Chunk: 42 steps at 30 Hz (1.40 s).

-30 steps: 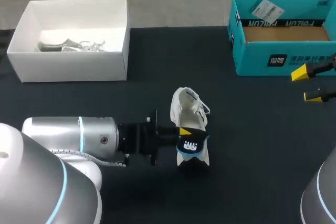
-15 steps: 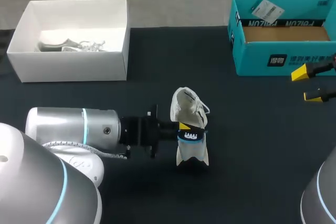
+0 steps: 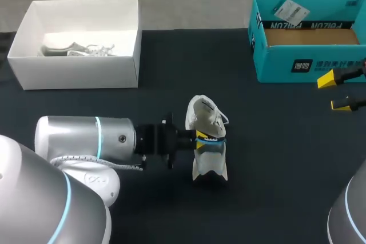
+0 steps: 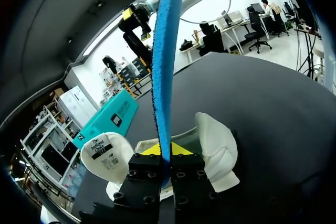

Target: Take the shoe out of the shoebox, open the shoe tongue, remove and reinsert the insole, then place the shoe into the shoebox

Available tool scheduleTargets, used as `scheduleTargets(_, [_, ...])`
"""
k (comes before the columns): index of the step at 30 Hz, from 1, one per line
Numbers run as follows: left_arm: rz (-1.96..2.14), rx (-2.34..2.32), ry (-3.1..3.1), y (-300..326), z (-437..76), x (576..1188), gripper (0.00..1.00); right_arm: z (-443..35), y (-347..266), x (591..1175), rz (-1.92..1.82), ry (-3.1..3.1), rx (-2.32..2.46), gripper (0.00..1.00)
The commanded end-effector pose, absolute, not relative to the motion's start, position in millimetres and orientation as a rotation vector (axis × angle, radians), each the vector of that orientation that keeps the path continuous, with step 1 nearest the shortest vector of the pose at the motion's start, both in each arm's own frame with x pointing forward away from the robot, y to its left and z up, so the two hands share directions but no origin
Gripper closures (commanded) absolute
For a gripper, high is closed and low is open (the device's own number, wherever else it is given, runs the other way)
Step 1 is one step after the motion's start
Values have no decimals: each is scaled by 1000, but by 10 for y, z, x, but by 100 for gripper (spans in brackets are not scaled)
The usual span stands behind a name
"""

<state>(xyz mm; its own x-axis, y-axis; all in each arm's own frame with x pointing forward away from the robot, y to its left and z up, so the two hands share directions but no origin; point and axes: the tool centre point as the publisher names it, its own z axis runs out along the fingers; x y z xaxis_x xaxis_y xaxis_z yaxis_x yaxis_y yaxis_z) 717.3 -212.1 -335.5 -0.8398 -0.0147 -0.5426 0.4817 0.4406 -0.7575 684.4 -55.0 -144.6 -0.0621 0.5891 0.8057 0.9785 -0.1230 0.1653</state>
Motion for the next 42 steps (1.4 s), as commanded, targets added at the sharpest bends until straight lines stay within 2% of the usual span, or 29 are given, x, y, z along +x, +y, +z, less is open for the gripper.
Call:
scheduleTargets(1, [-1360, 377, 2248, -2212, -3406, 7268, 100, -1448, -547, 6832, -1069, -1673, -1743, 0])
scheduleTargets(7, [-1370, 380, 2251, -2206, -3385, 7232, 100, -1448, -547, 6832, -1069, -1673, -1743, 0])
scheduleTargets(8, [-1371, 380, 2249, -2207, -3361, 7213, 77, -1448, -547, 6832, -1069, -1673, -1743, 0])
scheduleTargets(9, [-1372, 383, 2245, -2206, -3337, 7194, 65, -1448, -547, 6832, -1069, -1673, -1743, 0])
scheduleTargets(14, [-1376, 418, 2222, -2240, -3197, 7109, 60, -1448, -547, 6832, -1069, -1673, -1743, 0])
scheduleTargets(17, [-1369, 447, 2221, -2263, -3135, 7061, 64, -1448, -547, 6832, -1069, -1673, -1743, 0])
scheduleTargets(18, [-1374, 452, 2220, -2270, -3119, 7042, 71, -1448, -547, 6832, -1069, -1673, -1743, 0])
scheduleTargets(20, [-1371, 462, 2222, -2274, -3110, 7022, 94, -1448, -547, 6832, -1069, -1673, -1743, 0])
scheduleTargets(21, [-1370, 464, 2230, -2274, -3118, 7019, 100, -1448, -547, 6832, -1069, -1673, -1743, 0])
scheduleTargets(42, [-1364, 323, 2285, -2350, -3442, 7409, 100, -1448, -547, 6832, -1069, -1673, -1743, 0])
